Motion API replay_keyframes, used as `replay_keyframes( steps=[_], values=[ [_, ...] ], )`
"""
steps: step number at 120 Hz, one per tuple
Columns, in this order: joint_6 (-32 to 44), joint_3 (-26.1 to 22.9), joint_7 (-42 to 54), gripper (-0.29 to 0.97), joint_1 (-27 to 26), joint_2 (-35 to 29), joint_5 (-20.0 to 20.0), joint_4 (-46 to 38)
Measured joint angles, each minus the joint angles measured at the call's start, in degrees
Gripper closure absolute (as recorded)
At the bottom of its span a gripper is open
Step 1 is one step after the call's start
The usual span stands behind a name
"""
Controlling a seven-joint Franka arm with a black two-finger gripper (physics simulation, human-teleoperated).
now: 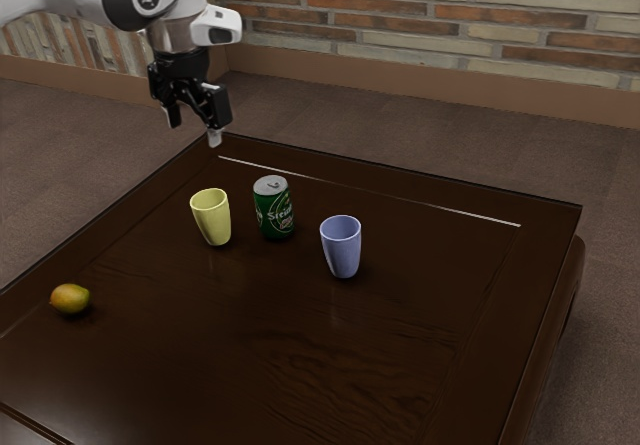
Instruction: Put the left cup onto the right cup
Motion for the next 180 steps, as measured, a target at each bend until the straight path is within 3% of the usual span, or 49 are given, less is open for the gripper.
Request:
replay_keyframes(
  steps=[22,42,79,125,151,180],
  values=[
    [0.58,0.25,1.03,0.00,0.30,1.43,-0.30,-0.05],
    [2.43,0.39,1.75,0.01,2.54,6.71,-1.13,0.23],
    [9.02,-0.59,5.44,0.19,7.33,15.06,-1.50,1.61],
    [19.05,-6.37,14.89,0.28,15.37,24.08,-1.35,4.92],
    [21.81,-11.52,19.68,0.29,21.78,32.42,-1.32,10.89],
    [23.48,-12.60,23.87,0.34,24.23,35.65,-3.34,12.99]
  ],
)
